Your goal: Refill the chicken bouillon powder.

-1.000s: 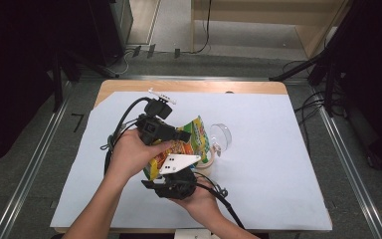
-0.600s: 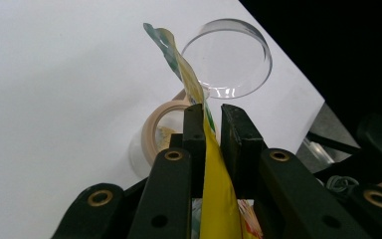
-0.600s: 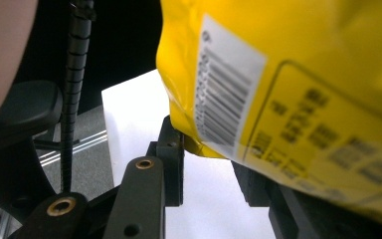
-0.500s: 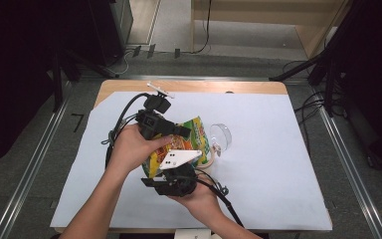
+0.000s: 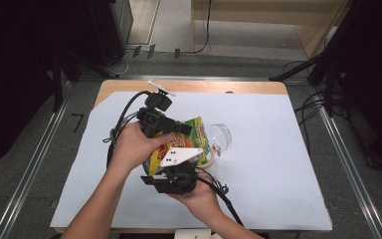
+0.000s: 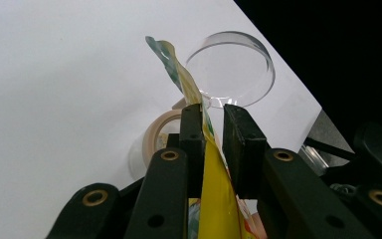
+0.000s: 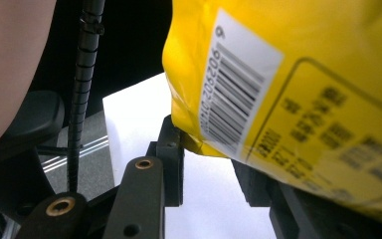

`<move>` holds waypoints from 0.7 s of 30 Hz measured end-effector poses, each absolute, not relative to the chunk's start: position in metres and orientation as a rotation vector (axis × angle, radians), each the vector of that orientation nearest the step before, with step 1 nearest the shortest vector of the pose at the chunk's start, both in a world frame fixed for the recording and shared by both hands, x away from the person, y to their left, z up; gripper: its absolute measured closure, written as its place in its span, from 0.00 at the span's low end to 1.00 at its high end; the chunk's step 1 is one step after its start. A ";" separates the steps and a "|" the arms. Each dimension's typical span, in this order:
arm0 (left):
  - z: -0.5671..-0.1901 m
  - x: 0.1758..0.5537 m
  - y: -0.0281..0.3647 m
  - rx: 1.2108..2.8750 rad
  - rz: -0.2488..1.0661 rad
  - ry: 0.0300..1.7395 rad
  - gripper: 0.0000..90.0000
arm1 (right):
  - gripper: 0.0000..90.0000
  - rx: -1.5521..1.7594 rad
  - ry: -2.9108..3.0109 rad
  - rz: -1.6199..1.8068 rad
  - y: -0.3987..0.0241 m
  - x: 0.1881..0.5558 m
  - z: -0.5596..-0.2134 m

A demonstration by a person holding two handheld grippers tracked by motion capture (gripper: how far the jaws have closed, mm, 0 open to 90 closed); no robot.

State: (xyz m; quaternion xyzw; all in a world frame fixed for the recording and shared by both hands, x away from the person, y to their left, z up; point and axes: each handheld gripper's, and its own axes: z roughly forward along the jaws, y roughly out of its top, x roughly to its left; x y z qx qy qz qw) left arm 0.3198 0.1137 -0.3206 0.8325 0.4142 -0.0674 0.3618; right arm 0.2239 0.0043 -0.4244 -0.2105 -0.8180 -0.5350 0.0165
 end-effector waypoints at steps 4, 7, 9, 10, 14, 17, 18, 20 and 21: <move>-0.322 0.322 0.115 2.144 -0.175 1.077 0.89 | 0.76 -0.654 -2.550 -1.662 0.004 0.223 -0.424; -0.322 0.321 0.115 2.143 -0.173 1.065 0.89 | 0.76 -0.649 -2.570 -1.659 0.004 0.225 -0.425; -0.322 0.320 0.114 2.142 -0.166 1.065 0.90 | 0.76 -0.643 -2.573 -1.660 0.004 0.225 -0.426; -0.323 0.319 0.114 2.141 -0.165 1.069 0.90 | 0.76 -0.646 -2.573 -1.659 0.004 0.226 -0.427; -0.324 0.319 0.116 2.132 -0.170 1.072 0.90 | 0.76 -0.635 -2.573 -1.666 0.004 0.226 -0.429; -0.324 0.319 0.117 2.130 -0.167 1.075 0.90 | 0.76 -0.626 -2.573 -1.659 0.004 0.226 -0.429; -0.324 0.319 0.117 2.129 -0.165 1.075 0.90 | 0.76 -0.624 -2.577 -1.658 0.005 0.226 -0.429; -0.325 0.319 0.117 2.126 -0.167 1.076 0.91 | 0.76 -0.625 -2.578 -1.655 0.004 0.227 -0.430; -0.325 0.320 0.118 2.124 -0.169 1.078 0.91 | 0.76 -0.627 -2.577 -1.657 0.005 0.227 -0.430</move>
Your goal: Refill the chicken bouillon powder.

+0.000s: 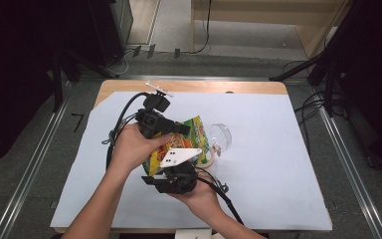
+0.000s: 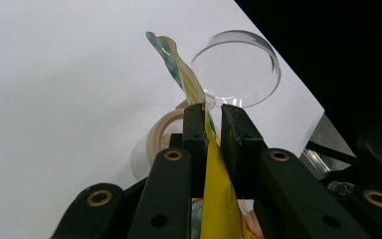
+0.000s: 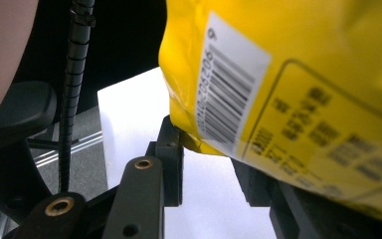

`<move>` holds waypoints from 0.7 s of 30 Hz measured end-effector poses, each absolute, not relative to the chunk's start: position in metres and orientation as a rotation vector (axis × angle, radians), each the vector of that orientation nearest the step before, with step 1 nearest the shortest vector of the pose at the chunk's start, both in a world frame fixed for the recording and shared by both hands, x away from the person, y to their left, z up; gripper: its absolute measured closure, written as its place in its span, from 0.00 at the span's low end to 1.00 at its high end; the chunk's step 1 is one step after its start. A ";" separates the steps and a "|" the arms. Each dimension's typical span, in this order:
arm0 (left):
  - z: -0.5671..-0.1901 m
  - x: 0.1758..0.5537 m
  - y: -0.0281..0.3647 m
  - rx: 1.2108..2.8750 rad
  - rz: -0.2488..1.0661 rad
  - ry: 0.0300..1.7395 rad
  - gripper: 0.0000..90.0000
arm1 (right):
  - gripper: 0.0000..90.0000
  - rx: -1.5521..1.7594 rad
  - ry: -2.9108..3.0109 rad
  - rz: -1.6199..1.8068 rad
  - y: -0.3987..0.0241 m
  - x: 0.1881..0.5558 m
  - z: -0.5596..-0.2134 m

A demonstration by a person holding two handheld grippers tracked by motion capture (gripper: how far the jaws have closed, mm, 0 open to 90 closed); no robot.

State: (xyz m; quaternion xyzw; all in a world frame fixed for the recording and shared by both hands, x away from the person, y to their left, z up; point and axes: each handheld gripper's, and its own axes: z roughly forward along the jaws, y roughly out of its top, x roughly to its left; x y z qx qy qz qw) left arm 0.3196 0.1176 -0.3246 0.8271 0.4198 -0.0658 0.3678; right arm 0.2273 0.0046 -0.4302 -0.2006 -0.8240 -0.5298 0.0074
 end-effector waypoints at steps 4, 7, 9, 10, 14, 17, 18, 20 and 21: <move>-0.324 0.320 0.119 2.118 -0.173 1.083 0.91 | 0.76 -0.620 -2.570 -1.658 0.005 0.226 -0.429; -0.324 0.320 0.120 2.119 -0.173 1.083 0.91 | 0.76 -0.616 -2.573 -1.658 0.005 0.226 -0.429; -0.324 0.320 0.120 2.122 -0.174 1.082 0.91 | 0.76 -0.617 -2.572 -1.657 0.006 0.226 -0.429; -0.324 0.320 0.120 2.123 -0.174 1.082 0.91 | 0.76 -0.617 -2.573 -1.657 0.006 0.226 -0.429; -0.323 0.320 0.120 2.119 -0.173 1.085 0.91 | 0.76 -0.617 -2.569 -1.660 0.006 0.226 -0.428; -0.323 0.320 0.121 2.124 -0.172 1.085 0.91 | 0.76 -0.615 -2.563 -1.661 0.006 0.226 -0.428; -0.323 0.320 0.120 2.121 -0.172 1.088 0.91 | 0.76 -0.616 -2.560 -1.663 0.006 0.226 -0.428; -0.323 0.320 0.121 2.117 -0.173 1.086 0.91 | 0.76 -0.618 -2.563 -1.661 0.006 0.226 -0.428; -0.323 0.320 0.121 2.116 -0.172 1.085 0.91 | 0.76 -0.619 -2.563 -1.662 0.006 0.226 -0.428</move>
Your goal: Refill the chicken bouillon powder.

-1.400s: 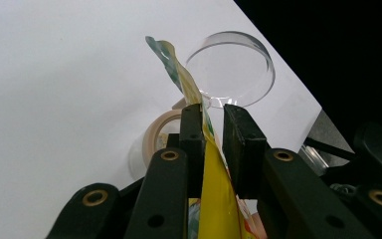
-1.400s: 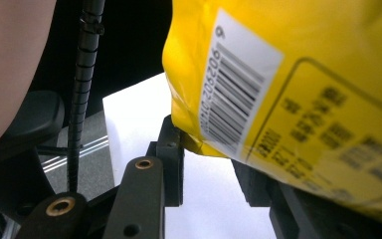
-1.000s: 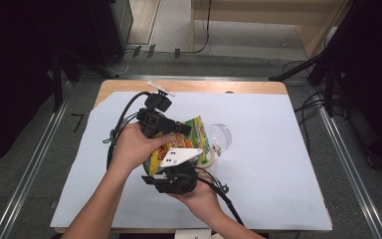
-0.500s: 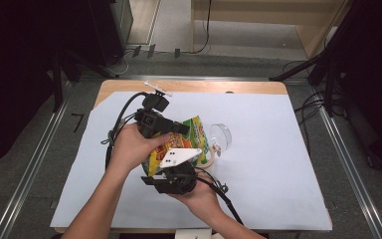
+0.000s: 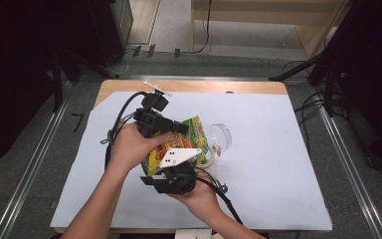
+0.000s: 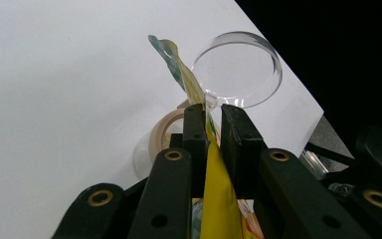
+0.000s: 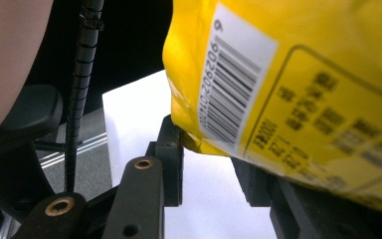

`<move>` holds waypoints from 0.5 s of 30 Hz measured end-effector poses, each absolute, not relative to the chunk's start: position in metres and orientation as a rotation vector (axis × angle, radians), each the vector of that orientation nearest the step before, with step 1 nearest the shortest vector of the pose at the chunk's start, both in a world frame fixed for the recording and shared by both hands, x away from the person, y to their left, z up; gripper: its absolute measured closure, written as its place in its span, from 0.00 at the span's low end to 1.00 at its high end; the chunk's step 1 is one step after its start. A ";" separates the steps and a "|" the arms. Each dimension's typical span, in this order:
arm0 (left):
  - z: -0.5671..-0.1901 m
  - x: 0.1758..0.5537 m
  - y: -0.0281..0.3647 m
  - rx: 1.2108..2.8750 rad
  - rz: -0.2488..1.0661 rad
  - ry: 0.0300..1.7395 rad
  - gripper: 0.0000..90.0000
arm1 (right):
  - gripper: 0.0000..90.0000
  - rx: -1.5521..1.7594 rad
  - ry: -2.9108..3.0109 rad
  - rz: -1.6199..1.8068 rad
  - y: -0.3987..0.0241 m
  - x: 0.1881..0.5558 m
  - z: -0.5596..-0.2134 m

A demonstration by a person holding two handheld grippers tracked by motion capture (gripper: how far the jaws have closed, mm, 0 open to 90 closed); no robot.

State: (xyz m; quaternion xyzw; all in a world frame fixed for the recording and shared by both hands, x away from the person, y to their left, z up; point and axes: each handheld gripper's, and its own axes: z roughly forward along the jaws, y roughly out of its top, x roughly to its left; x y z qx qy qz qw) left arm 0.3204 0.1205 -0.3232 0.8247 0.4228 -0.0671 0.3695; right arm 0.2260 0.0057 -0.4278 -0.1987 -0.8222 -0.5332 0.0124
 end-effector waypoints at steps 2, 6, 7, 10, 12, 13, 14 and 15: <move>-0.323 0.321 0.120 2.117 -0.172 1.087 0.91 | 0.76 -0.621 -2.564 -1.661 0.006 0.226 -0.428; -0.324 0.322 0.121 2.120 -0.179 1.095 0.91 | 0.76 -0.620 -2.559 -1.657 0.006 0.227 -0.428; -0.324 0.322 0.121 2.120 -0.181 1.095 0.91 | 0.76 -0.618 -2.559 -1.658 0.006 0.227 -0.428; -0.323 0.322 0.122 2.113 -0.180 1.090 0.91 | 0.76 -0.614 -2.569 -1.662 0.006 0.227 -0.427; -0.324 0.322 0.121 2.114 -0.179 1.088 0.91 | 0.76 -0.615 -2.569 -1.655 0.006 0.227 -0.427; -0.324 0.322 0.121 2.115 -0.178 1.089 0.90 | 0.76 -0.615 -2.570 -1.656 0.006 0.228 -0.428; -0.324 0.322 0.121 2.117 -0.177 1.088 0.90 | 0.76 -0.615 -2.569 -1.658 0.006 0.228 -0.428; -0.324 0.322 0.121 2.119 -0.176 1.087 0.90 | 0.76 -0.616 -2.570 -1.655 0.006 0.228 -0.428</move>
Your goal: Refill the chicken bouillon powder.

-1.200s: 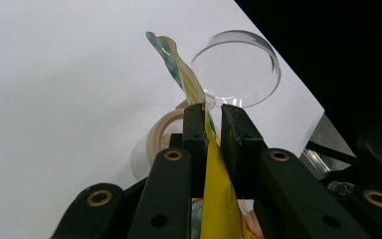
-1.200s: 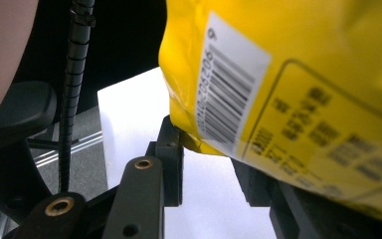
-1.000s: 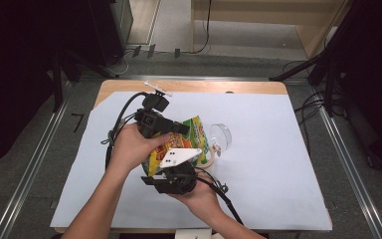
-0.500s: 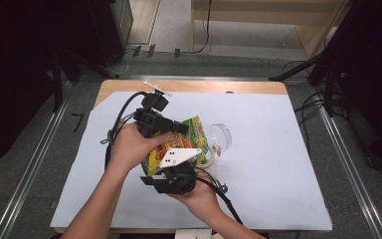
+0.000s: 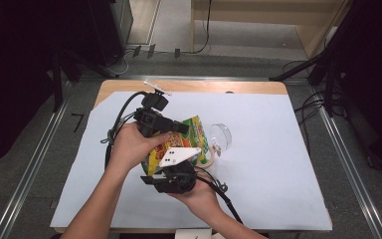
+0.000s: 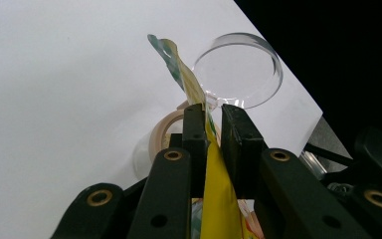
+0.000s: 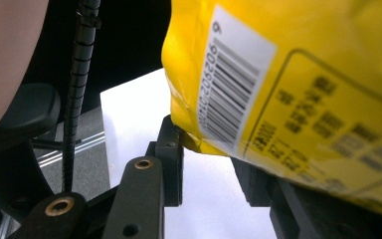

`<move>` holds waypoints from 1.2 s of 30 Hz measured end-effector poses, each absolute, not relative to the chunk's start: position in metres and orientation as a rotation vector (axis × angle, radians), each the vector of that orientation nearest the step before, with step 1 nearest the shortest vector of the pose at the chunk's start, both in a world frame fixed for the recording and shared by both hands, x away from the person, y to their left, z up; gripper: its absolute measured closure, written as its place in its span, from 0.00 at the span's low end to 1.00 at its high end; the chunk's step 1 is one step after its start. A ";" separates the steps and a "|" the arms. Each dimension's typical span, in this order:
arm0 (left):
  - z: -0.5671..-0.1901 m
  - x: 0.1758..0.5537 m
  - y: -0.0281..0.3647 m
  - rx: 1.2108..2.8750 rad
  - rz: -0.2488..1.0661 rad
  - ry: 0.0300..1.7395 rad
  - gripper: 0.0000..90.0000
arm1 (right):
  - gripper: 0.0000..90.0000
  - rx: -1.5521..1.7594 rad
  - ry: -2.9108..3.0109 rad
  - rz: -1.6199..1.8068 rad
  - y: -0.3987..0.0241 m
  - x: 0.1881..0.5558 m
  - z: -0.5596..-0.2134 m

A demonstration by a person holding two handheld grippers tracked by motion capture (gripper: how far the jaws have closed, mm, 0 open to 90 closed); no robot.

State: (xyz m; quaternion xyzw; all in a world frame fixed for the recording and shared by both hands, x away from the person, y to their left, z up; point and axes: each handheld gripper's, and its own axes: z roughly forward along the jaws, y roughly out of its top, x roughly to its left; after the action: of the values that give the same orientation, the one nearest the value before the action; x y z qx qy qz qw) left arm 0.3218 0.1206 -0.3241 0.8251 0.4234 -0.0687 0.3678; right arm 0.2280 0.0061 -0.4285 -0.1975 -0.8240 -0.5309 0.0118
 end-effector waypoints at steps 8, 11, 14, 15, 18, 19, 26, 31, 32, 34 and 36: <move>-0.325 0.324 0.120 2.119 -0.182 1.090 0.90 | 0.76 -0.624 -2.565 -1.646 0.006 0.230 -0.428; -0.324 0.323 0.121 2.120 -0.180 1.084 0.90 | 0.76 -0.624 -2.567 -1.649 0.007 0.229 -0.429; -0.324 0.323 0.120 2.118 -0.180 1.084 0.90 | 0.76 -0.623 -2.571 -1.659 0.007 0.229 -0.428; -0.324 0.324 0.120 2.118 -0.181 1.086 0.90 | 0.76 -0.624 -2.567 -1.657 0.007 0.229 -0.428; -0.324 0.324 0.121 2.118 -0.184 1.087 0.90 | 0.77 -0.619 -2.566 -1.652 0.007 0.230 -0.428; -0.324 0.324 0.121 2.118 -0.186 1.088 0.90 | 0.77 -0.619 -2.565 -1.651 0.006 0.230 -0.428; -0.324 0.324 0.121 2.117 -0.179 1.082 0.90 | 0.77 -0.627 -2.561 -1.657 0.007 0.230 -0.428; -0.323 0.324 0.121 2.114 -0.176 1.087 0.90 | 0.76 -0.628 -2.561 -1.653 0.007 0.230 -0.427; -0.323 0.324 0.121 2.117 -0.173 1.087 0.90 | 0.77 -0.632 -2.561 -1.652 0.007 0.230 -0.427; -0.324 0.325 0.120 2.121 -0.171 1.085 0.90 | 0.77 -0.630 -2.560 -1.656 0.007 0.231 -0.428; -0.324 0.325 0.121 2.122 -0.173 1.084 0.90 | 0.77 -0.630 -2.560 -1.654 0.007 0.231 -0.428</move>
State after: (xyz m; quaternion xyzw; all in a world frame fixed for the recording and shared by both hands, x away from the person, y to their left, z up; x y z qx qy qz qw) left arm 0.3247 0.1205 -0.3239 0.8261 0.4219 -0.0672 0.3675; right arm 0.2310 0.0074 -0.4277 -0.2024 -0.8225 -0.5314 0.0147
